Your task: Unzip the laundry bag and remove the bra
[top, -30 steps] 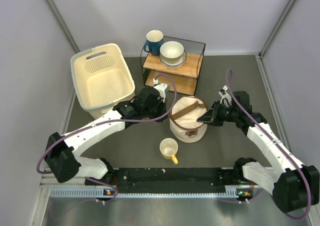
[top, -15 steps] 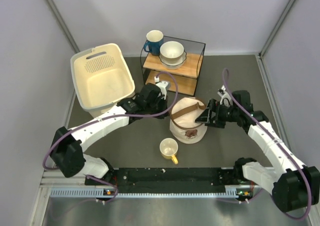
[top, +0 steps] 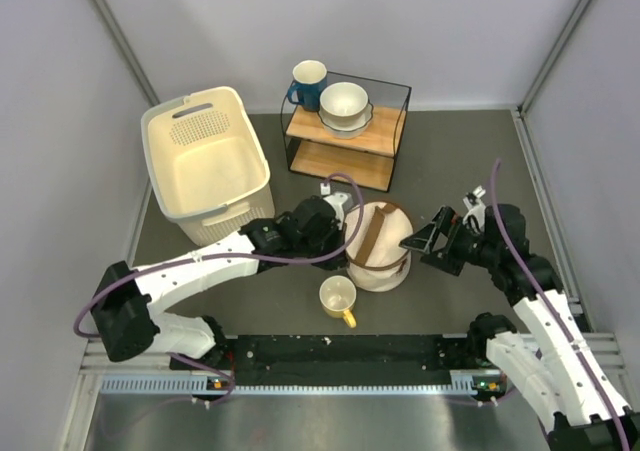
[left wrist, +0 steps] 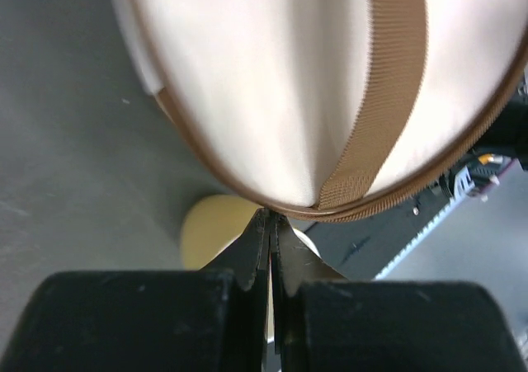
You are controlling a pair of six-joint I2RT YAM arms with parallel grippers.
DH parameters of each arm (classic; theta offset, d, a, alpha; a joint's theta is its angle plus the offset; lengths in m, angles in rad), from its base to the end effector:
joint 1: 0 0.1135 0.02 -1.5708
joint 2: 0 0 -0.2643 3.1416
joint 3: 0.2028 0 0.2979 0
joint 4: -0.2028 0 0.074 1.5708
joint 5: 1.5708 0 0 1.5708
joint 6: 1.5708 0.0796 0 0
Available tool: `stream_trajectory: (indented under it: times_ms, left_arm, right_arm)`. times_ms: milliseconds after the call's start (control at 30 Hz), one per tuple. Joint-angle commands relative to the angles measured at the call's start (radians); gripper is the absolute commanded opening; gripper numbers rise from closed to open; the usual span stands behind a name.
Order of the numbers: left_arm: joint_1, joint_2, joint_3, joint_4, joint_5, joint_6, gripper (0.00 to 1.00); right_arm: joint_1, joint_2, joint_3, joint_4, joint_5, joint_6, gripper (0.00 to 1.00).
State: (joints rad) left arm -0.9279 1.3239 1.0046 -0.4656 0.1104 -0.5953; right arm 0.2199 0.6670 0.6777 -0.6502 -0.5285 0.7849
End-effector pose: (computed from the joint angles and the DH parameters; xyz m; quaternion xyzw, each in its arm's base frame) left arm 0.2086 -0.2931 0.2269 0.1735 0.9062 -0.3007 0.2415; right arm 0.2040 0.0867 0.2549 0.1278 0.8610 0.4132 0.2675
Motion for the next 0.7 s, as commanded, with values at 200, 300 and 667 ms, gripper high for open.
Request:
stream_trajectory:
  times_ms: [200,300,667]
  left_arm:
    - [-0.089,0.035,0.060,0.031,0.015,-0.044,0.00]
    - [-0.088,0.025,0.063,0.022,-0.015,-0.026,0.00]
    - [0.003,-0.006,0.068,-0.048,-0.202,0.138,0.00]
  right_arm:
    - [0.185,0.080,-0.136,0.351,0.082,0.250,0.53]
    - [0.185,0.095,-0.158,0.365,0.132,0.269,0.00]
    - [0.168,0.144,-0.092,0.218,0.133,0.065,0.00]
